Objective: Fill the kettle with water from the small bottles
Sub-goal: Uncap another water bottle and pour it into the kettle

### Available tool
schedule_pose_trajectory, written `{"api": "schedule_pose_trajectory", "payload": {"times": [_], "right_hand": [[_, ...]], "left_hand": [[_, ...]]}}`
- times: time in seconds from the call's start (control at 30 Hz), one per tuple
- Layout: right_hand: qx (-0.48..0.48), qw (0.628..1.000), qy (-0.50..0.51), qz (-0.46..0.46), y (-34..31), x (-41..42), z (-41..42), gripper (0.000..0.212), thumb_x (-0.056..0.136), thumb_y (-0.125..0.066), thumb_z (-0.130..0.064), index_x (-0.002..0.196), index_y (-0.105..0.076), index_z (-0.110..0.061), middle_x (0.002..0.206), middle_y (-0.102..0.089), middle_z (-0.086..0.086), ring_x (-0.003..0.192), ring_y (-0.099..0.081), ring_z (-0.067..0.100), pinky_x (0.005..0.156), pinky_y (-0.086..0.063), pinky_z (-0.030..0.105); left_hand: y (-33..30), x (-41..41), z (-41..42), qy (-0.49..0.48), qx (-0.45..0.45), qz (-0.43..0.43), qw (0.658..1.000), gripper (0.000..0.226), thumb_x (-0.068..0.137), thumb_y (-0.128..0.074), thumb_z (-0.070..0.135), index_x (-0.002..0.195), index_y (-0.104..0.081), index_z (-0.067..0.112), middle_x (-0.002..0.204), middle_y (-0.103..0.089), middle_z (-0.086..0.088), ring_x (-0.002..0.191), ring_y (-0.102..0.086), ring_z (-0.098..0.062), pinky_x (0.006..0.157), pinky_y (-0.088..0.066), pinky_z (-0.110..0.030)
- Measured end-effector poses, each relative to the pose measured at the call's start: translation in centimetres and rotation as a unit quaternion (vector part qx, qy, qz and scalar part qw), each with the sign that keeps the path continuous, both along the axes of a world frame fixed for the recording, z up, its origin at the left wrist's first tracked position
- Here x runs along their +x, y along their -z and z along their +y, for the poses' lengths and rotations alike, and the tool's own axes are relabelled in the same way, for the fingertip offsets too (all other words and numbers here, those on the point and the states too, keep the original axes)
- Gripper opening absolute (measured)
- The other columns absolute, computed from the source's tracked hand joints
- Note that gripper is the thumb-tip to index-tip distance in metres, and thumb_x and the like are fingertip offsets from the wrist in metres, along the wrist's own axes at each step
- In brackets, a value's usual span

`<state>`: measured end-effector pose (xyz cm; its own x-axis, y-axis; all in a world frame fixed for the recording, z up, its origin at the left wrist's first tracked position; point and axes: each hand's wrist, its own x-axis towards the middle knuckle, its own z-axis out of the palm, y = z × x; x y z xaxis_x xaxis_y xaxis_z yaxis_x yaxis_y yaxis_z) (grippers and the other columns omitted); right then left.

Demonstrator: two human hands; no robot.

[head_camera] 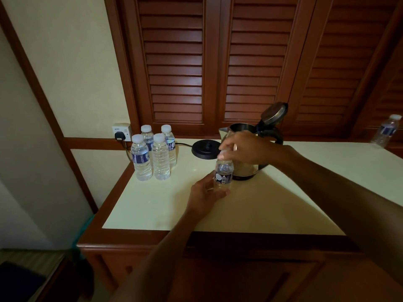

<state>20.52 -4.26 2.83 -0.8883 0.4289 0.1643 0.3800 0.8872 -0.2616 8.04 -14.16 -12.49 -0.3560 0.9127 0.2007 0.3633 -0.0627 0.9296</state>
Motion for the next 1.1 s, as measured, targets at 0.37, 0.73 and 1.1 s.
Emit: {"api": "schedule_pose_trajectory", "payload": {"times": [0.37, 0.73, 1.1], "right_hand": [[0.017, 0.989, 0.064, 0.133, 4.2, -0.2, 0.4, 0.026, 0.092, -0.055, -0.028, 0.094, -0.069, -0.007, 0.088, -0.065, 0.004, 0.076, -0.055, 0.01, 0.072, -0.044, 0.031], [-0.315, 0.915, 0.108, 0.228, 8.5, 1.6, -1.0, 0.043, 0.083, -0.073, -0.028, 0.122, -0.058, -0.017, 0.111, -0.067, 0.0, 0.098, -0.065, 0.009, 0.073, -0.054, 0.017], [-0.171, 0.895, 0.302, 0.28, 9.0, 12.4, 2.4, 0.048, 0.081, -0.075, -0.031, 0.122, -0.054, -0.017, 0.107, -0.059, -0.007, 0.094, -0.056, 0.012, 0.078, -0.041, 0.024]], "left_hand": [[0.2, 0.1, -0.1, -0.008, 0.011, 0.018, 1.0, 0.053, 0.079, -0.081, 0.023, 0.128, -0.062, 0.03, 0.106, -0.07, 0.011, 0.095, -0.064, -0.002, 0.086, -0.05, -0.019], [-0.3, 0.8, -0.3, -0.018, -0.032, 0.078, 0.996, 0.059, 0.086, -0.075, 0.032, 0.14, -0.051, 0.028, 0.126, -0.066, 0.002, 0.107, -0.06, -0.01, 0.094, -0.045, -0.024], [-1.4, 5.2, 2.6, -0.027, -0.121, 0.328, 0.936, 0.044, 0.096, -0.057, 0.041, 0.138, -0.054, 0.027, 0.144, -0.053, 0.004, 0.131, -0.048, -0.016, 0.106, -0.039, -0.032]]}}
